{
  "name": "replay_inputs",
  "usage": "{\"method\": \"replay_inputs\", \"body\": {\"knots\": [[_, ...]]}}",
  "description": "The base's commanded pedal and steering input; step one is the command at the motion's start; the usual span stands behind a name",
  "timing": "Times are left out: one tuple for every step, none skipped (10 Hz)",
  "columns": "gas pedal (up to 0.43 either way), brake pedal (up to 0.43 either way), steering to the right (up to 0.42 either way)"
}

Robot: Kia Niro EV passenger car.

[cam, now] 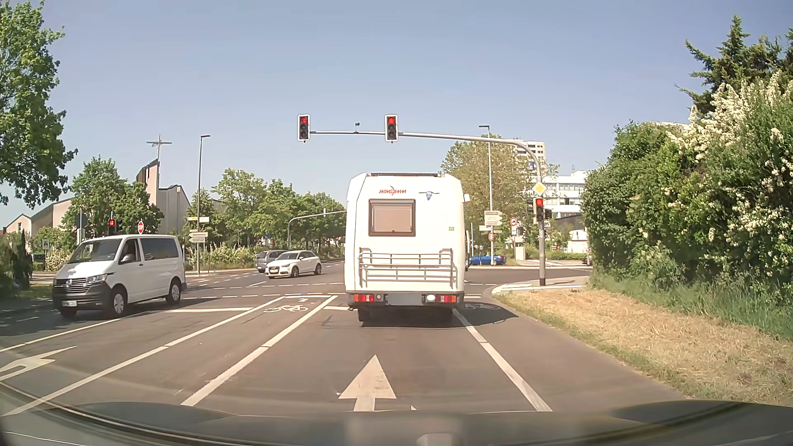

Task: Follow the waypoints while adhering to traffic rules and regulations

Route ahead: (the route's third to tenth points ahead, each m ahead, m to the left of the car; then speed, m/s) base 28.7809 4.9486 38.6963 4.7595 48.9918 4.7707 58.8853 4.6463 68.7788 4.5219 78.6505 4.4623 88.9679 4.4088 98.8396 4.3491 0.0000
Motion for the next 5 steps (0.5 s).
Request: {"method": "replay_inputs", "body": {"knots": [[0.000,0.293,0.005],[0.000,0.293,0.005],[0.000,0.299,0.005],[0.000,0.293,0.005],[0.000,0.293,0.005]]}}
